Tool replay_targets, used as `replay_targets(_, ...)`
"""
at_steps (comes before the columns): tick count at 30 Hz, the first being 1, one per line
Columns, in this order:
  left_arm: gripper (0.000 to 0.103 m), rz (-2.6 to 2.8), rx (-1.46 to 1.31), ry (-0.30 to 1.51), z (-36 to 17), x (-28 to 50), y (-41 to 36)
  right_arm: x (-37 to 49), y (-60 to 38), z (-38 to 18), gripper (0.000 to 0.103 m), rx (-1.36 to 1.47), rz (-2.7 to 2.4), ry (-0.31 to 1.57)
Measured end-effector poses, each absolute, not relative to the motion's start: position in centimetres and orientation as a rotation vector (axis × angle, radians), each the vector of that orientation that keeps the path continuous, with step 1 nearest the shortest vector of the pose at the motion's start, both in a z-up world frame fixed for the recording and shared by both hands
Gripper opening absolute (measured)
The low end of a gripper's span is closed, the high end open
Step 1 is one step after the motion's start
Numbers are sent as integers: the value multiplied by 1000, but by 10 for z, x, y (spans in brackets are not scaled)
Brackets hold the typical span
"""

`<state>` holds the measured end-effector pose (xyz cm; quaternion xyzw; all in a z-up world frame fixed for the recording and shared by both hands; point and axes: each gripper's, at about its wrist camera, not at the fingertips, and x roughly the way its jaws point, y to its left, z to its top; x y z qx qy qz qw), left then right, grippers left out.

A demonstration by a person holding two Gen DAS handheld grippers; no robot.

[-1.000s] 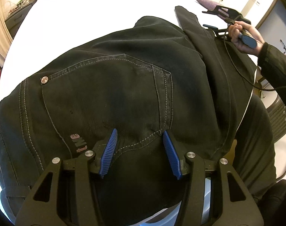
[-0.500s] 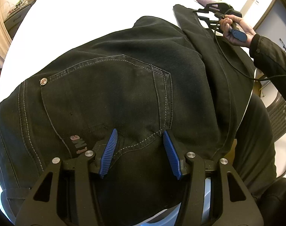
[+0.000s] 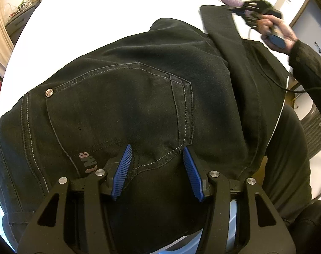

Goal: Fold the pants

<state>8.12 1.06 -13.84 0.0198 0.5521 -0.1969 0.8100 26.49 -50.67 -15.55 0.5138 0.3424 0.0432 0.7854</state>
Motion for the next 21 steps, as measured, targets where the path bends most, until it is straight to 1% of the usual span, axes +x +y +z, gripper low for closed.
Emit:
replay_targets(6,50,-424,46,1177,-137,80,10,164,-566,-111,3,1138,-26,549)
replay_targets(9,51,-422,46,1176,-136,80,9,105,-594,-107,3,1172,-121,479)
replay_targets(11,54,-417,41,1174,-135,80,8,73,-608,-115,3,1188,-202,464)
replay_targets(13,57,-413,50,1170,-135,79,5,47,-621,-137,3,1251,-272,479)
replay_targets(15,65,-413,65,1171,-134,78,0,29,-629,-156,3,1300,-321,491)
replay_targets(18,73,-412,88,1174,-134,77,-7,12,-630,-174,3,1321,-371,496)
replay_targets(21,76,-399,97,1176,-133,78,-11,6,-631,-183,3,1342,-392,492)
